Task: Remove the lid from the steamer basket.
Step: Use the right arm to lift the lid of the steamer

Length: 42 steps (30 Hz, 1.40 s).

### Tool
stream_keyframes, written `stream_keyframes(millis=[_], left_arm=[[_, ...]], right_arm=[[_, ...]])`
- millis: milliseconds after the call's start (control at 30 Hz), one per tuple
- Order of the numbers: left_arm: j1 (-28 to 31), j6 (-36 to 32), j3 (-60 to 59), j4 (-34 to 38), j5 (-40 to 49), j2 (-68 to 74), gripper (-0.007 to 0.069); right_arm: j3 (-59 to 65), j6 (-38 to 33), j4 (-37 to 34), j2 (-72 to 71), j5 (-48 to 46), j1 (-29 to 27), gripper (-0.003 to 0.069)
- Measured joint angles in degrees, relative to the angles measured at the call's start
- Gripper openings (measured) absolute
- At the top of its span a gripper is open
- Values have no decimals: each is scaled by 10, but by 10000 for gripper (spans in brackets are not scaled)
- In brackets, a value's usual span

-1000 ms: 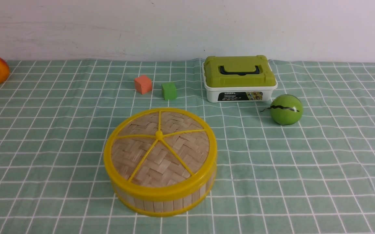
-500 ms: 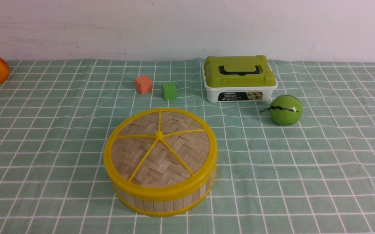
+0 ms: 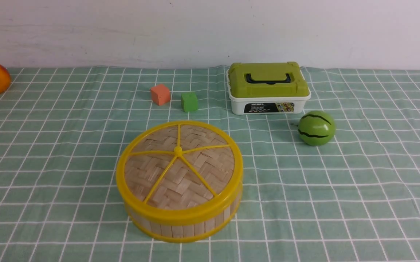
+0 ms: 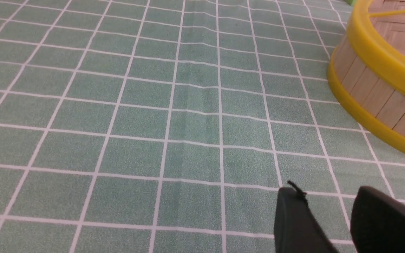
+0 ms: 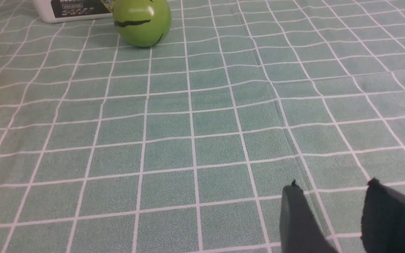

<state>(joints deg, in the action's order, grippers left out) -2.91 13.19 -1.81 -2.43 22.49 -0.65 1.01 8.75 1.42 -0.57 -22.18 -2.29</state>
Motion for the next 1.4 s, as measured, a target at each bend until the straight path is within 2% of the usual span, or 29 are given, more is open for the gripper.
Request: stream_keyframes(millis=[1200, 1267, 1400], left_arm=[[0, 0, 0, 0, 0, 0, 239], [0, 0, 0, 0, 0, 0, 239], [0, 0, 0, 0, 0, 0, 239]], right_arm=[[2, 0, 0, 0, 12, 0, 241], [2, 0, -8, 0, 13, 0, 241], [3, 0, -91, 0, 19, 0, 241]])
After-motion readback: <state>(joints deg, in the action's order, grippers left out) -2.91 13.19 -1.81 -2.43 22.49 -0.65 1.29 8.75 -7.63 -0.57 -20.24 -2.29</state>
